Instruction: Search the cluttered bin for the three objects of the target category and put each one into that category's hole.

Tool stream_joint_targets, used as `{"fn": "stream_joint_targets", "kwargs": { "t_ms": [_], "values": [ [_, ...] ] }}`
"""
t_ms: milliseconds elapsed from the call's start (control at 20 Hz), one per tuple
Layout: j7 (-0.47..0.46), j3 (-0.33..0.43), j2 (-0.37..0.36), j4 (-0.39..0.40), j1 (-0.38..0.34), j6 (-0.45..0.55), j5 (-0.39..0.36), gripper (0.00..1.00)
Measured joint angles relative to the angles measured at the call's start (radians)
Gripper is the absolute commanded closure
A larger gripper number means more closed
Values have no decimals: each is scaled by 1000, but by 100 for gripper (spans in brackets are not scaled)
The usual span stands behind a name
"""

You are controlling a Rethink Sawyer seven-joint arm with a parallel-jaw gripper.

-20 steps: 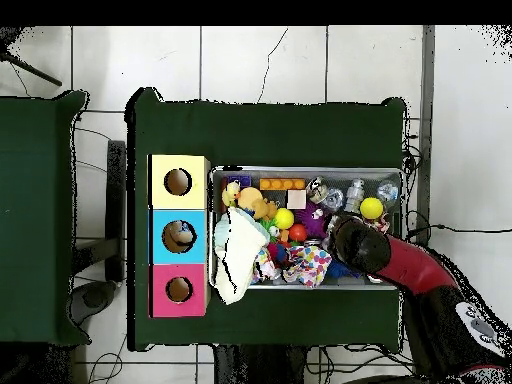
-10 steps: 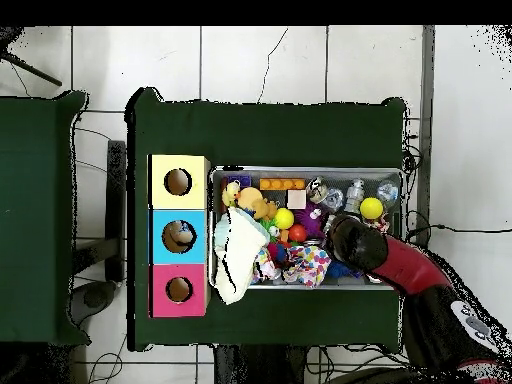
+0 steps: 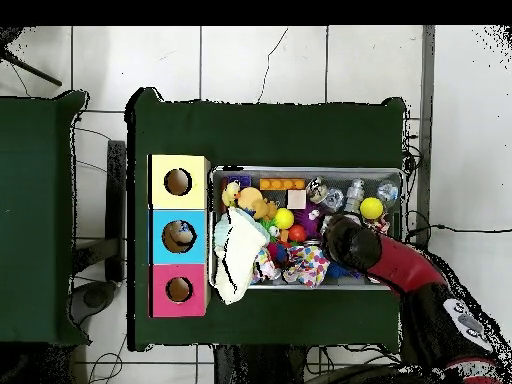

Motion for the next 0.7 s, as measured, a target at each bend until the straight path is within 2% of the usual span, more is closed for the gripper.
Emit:
{"fn": "stream_joint_targets", "kwargs": {
  "t_ms": [500,600,700],
  "values": [
    [0,-52,7,-48,84,7,67,0],
    [0,-59,20,-79,98,23,83,0],
    [0,-69,43,-122,114,83,94,0]
  ]
}}
